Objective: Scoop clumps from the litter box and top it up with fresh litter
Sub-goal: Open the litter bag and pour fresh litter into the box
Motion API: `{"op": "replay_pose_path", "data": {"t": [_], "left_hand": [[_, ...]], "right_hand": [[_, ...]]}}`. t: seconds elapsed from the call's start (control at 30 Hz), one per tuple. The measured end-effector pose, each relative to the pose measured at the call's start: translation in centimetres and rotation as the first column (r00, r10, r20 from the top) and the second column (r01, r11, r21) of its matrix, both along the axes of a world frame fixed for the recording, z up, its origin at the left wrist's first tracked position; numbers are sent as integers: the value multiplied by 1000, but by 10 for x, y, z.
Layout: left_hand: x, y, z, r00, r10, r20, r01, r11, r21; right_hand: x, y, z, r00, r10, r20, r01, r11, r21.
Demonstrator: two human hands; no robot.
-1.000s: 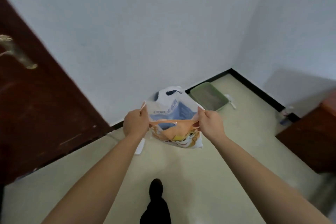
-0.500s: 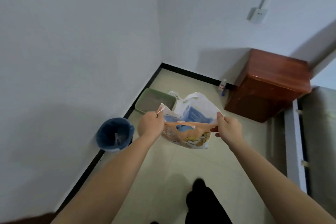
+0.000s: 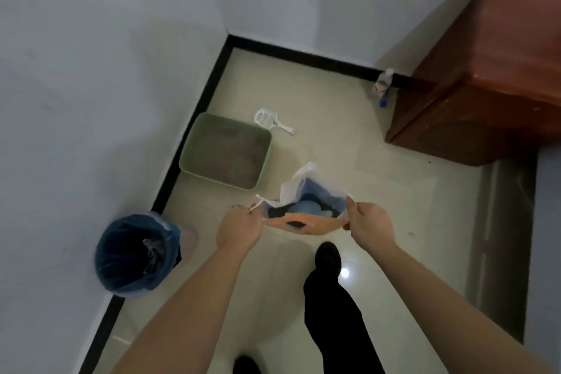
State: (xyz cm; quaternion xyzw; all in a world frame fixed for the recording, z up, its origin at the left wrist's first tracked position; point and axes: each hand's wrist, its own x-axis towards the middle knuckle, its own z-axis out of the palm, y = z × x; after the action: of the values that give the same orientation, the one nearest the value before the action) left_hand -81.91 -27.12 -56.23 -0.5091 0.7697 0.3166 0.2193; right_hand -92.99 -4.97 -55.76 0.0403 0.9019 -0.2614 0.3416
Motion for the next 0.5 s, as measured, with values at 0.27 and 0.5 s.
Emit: {"op": "replay_pose_path", "data": {"t": [0.27, 0.5], "left_hand": [[-68, -56, -170, 990, -140, -14, 141, 990, 19], [-64, -67, -304, 980, -196, -46, 196, 980, 13]], "right_hand": [[-66, -46, -173, 998, 2, -59, 2, 998, 61], [-60, -58, -300, 988, -53, -144, 67, 993, 94]]}}
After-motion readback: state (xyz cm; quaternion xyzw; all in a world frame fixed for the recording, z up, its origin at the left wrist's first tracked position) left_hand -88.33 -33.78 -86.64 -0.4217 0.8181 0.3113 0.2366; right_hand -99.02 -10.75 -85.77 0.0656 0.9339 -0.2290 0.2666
